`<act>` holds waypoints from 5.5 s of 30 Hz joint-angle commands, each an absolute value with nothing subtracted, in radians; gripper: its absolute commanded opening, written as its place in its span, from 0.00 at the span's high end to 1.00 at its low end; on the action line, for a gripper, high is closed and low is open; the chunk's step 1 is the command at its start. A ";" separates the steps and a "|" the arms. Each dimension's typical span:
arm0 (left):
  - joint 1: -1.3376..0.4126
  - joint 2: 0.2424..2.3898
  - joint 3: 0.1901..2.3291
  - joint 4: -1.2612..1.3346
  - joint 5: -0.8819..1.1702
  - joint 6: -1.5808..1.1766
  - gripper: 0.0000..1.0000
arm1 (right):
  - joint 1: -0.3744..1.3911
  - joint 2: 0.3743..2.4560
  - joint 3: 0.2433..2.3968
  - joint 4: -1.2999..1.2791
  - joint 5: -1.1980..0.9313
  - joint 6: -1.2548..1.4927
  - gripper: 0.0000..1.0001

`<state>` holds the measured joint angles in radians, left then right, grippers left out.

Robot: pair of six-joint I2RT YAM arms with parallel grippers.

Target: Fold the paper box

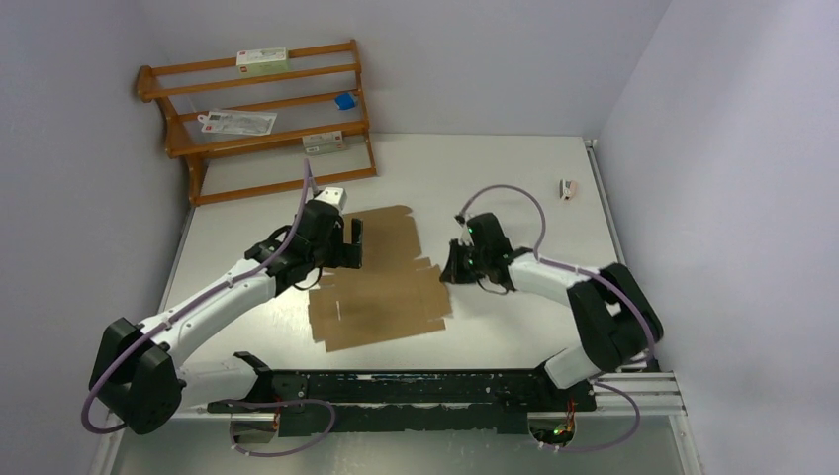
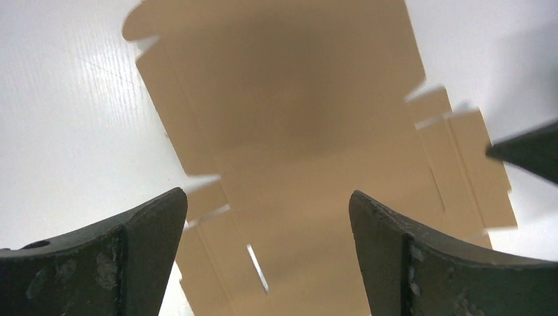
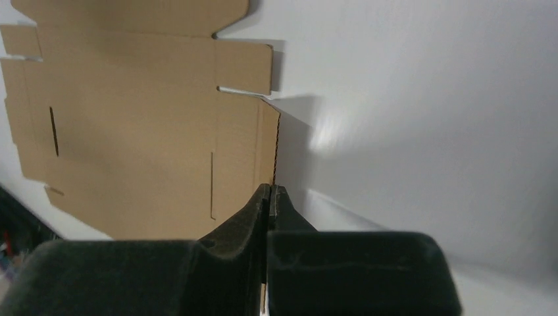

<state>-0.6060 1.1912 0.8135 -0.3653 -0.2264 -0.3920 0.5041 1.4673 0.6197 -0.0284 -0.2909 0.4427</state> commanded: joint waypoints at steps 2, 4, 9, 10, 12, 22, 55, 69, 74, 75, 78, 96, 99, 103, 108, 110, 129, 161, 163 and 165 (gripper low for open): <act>-0.600 1.163 0.890 -0.442 -0.253 -0.312 0.02 | 0.472 1.652 0.864 -0.035 -0.172 0.250 0.97; -0.587 1.170 0.916 -0.452 -0.247 -0.284 0.02 | 0.456 1.745 0.970 -0.042 -0.154 0.216 0.93; -0.503 1.240 0.985 -0.471 -0.170 -0.212 0.02 | 0.423 1.893 1.201 -0.051 -0.186 0.236 0.87; -0.479 1.263 1.000 -0.473 -0.150 -0.200 0.02 | 0.423 1.892 1.218 -0.044 -0.190 0.249 0.83; -0.426 1.313 1.033 -0.477 -0.108 -0.181 0.02 | 0.423 1.867 1.213 -0.025 -0.194 0.269 0.74; -0.296 1.568 1.175 -0.549 -0.019 -0.172 0.02 | 0.422 1.562 0.821 0.107 -0.202 0.389 0.48; -0.464 1.535 0.754 -0.395 0.270 -0.399 0.02 | 0.425 1.088 0.481 0.135 -0.129 0.372 0.07; -0.707 1.439 0.937 -0.518 0.120 -0.441 0.02 | 0.425 1.147 0.496 0.112 -0.097 0.415 0.06; -0.520 1.491 1.133 -0.584 0.028 -0.285 0.02 | 0.424 1.212 0.523 0.116 -0.090 0.445 0.06; -0.465 1.513 1.156 -0.577 0.033 -0.261 0.02 | 0.424 1.226 0.530 0.120 -0.080 0.453 0.06; -0.345 1.613 1.236 -0.571 0.058 -0.209 0.02 | 0.424 1.272 0.541 0.141 -0.072 0.468 0.06; -0.213 2.058 1.511 -0.625 0.174 -0.100 0.02 | 0.426 1.430 0.578 0.195 -0.097 0.496 0.05; -0.214 2.042 1.461 -0.618 0.197 -0.111 0.02 | 0.426 1.459 0.598 0.199 -0.103 0.496 0.06; -0.213 1.971 1.349 -0.588 0.233 -0.136 0.02 | 0.432 1.506 0.624 0.199 -0.107 0.497 0.06; -0.213 1.866 1.208 -0.542 0.270 -0.170 0.02 | 0.452 1.597 0.679 0.204 -0.123 0.497 0.05; -0.213 1.824 1.147 -0.521 0.304 -0.183 0.02 | 0.457 1.627 0.715 0.197 -0.122 0.492 0.05; -0.478 1.182 0.526 -0.343 0.423 -0.591 0.02 | 0.480 1.911 1.132 0.133 -0.193 0.297 0.04; -0.389 1.857 1.324 -0.381 0.177 -0.258 0.02 | 0.460 1.017 0.462 -0.153 0.081 0.615 0.00; -0.377 1.906 1.343 -0.360 0.197 -0.268 0.02 | 0.461 1.018 0.450 -0.142 0.065 0.630 0.00; -0.374 1.941 1.351 -0.345 0.226 -0.269 0.02 | 0.461 1.030 0.445 -0.129 0.054 0.639 0.00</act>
